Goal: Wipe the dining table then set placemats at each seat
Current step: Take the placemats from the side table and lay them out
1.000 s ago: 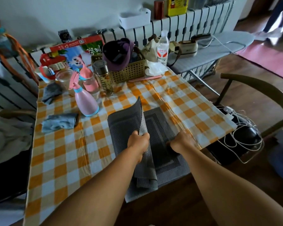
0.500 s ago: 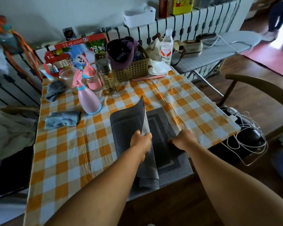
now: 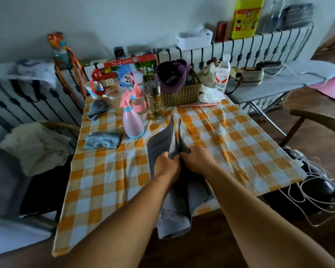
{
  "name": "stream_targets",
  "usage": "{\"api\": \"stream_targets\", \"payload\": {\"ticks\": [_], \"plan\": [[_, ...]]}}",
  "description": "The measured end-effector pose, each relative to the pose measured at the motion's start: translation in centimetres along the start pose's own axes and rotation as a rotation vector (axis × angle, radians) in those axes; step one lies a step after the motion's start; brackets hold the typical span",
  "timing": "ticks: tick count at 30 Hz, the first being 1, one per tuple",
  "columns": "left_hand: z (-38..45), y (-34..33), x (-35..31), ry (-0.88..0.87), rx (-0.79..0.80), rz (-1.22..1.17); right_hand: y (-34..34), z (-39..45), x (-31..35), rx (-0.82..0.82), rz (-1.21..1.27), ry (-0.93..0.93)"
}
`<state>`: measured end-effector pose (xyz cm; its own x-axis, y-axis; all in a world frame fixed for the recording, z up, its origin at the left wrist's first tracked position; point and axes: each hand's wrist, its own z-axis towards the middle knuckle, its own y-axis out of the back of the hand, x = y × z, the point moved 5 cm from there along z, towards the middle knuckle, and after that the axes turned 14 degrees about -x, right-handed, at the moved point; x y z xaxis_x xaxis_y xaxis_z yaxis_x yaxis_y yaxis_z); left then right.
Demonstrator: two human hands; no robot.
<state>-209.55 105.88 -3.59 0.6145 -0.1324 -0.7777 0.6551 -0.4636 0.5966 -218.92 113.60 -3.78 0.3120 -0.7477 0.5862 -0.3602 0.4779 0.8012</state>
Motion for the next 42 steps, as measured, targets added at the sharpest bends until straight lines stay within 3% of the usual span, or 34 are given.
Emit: {"api": "stream_targets", "payload": {"ticks": [11, 18, 19, 22, 27, 33, 39, 42], "plan": [[-0.3, 19.3, 6.6, 0.030, -0.423, -0.259, -5.2, -8.8, 18.7, -0.139, 0.047, 0.323], [-5.7, 36.7, 14.1, 0.003, -0.771, -0.444, -9.9, -22.5, 32.9, -0.151, 0.152, 0.656], [-7.8, 42.9, 18.3, 0.014, -0.875, -0.488, -12.5, -28.4, 37.6, -0.119, 0.205, 0.772], [-10.5, 48.7, 20.2, -0.005, -0.979, -0.500, -13.2, -33.5, 41.9, -0.120, 0.302, 0.888], [-19.5, 63.7, 28.1, -0.045, -1.270, -0.536, -16.9, -49.6, 51.8, -0.049, 0.555, 1.134], [-28.0, 75.3, 34.2, -0.131, -1.576, -0.483, -20.7, -62.8, 59.6, 0.089, 0.781, 1.319], [-33.6, 84.0, 41.6, -0.040, -1.747, -0.384, -26.6, -72.3, 66.3, 0.276, 0.878, 1.526], [-36.0, 88.1, 45.6, 0.078, -1.844, -0.246, -31.2, -75.8, 69.7, 0.471, 0.870, 1.546]]}}
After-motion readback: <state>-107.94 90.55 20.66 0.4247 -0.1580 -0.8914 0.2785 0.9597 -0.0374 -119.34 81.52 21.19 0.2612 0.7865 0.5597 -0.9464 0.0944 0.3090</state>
